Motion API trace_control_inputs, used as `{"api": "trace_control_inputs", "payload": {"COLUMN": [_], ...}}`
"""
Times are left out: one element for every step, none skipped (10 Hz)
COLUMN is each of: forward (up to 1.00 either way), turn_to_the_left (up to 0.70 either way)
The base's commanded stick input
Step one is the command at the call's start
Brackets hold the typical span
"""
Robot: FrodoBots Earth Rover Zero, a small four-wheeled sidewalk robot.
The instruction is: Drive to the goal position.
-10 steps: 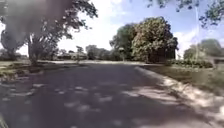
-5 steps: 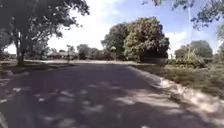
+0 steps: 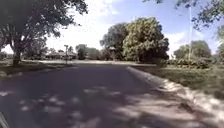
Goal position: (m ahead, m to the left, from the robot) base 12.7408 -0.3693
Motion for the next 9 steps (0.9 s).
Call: {"api": "trace_control_inputs", "payload": {"forward": [1.00, 1.00, 1.00, 1.00, 1.00, 1.00, 1.00, 1.00, 1.00], "turn_to_the_left": [0.00, 0.00, 0.00, 0.00, 0.00, 0.00, 0.01, 0.02, 0.02]}}
